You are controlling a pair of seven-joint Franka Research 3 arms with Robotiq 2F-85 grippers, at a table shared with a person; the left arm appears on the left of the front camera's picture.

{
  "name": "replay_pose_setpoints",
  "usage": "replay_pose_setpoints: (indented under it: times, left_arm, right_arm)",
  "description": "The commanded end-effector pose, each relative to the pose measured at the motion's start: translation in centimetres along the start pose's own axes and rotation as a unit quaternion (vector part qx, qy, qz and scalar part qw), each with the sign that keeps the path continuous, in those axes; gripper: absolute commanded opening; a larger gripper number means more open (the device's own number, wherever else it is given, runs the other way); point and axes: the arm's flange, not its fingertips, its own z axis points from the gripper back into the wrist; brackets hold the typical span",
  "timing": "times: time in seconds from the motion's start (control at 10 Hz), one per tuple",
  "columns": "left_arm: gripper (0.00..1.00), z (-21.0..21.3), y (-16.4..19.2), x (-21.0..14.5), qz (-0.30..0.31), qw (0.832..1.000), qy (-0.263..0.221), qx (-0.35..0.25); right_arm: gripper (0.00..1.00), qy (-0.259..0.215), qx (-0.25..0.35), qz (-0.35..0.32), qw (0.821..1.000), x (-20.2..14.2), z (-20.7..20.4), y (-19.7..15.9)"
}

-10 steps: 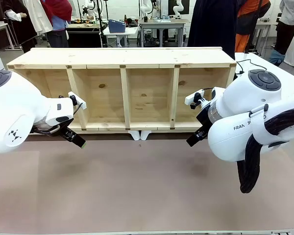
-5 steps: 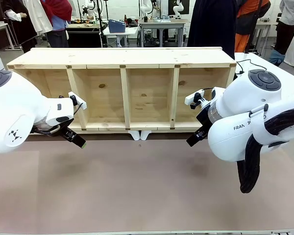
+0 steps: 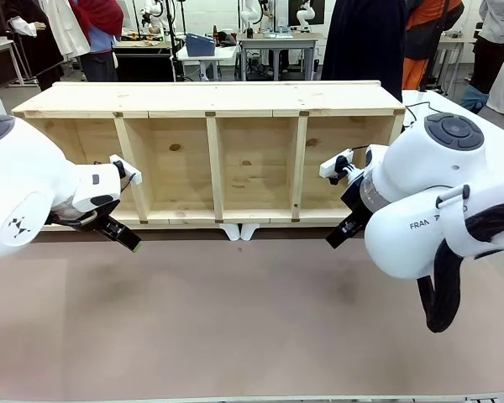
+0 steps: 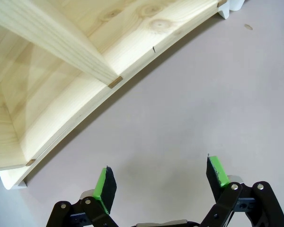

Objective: Perform cable management.
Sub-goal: When the cord part of the Power Cable appears at the lower middle area of the table and stops, grasp the cord part of the Power Cable.

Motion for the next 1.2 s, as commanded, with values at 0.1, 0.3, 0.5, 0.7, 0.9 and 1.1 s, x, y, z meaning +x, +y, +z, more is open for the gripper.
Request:
replay_pose_setpoints:
  times: [0.1,0.3,0.5,0.7,0.9,1.1]
  left_arm:
    - [1.00,4.1,-0.8,-2.5,0.020,1.000,-0.011,0.014]
    - [1.00,6.9,-0.6,-3.8,0.024,0.999,-0.040,0.017]
    - [1.00,9.9,-0.3,-5.3,0.016,0.997,-0.060,0.037]
    - [1.00,12.9,-0.3,-7.4,0.003,0.996,-0.084,0.042]
    - [1.00,15.2,-0.2,-9.4,-0.004,0.993,-0.110,0.049]
    - [1.00,16.4,0.7,-11.1,0.011,0.991,-0.127,0.048]
  right_arm:
    - [1.00,0.006,-0.026,0.003,1.000,-2.5,4.0,2.7]
    - [1.00,0.002,-0.029,-0.003,1.000,-3.8,6.9,2.9]
    - [1.00,-0.009,-0.036,-0.017,0.999,-5.4,9.8,2.3]
    - [1.00,-0.022,-0.044,-0.034,0.998,-7.2,12.4,1.5]
    - [1.00,-0.040,-0.052,-0.057,0.996,-9.1,14.7,0.8]
    - [1.00,-0.054,-0.051,-0.081,0.994,-11.1,16.2,0.2]
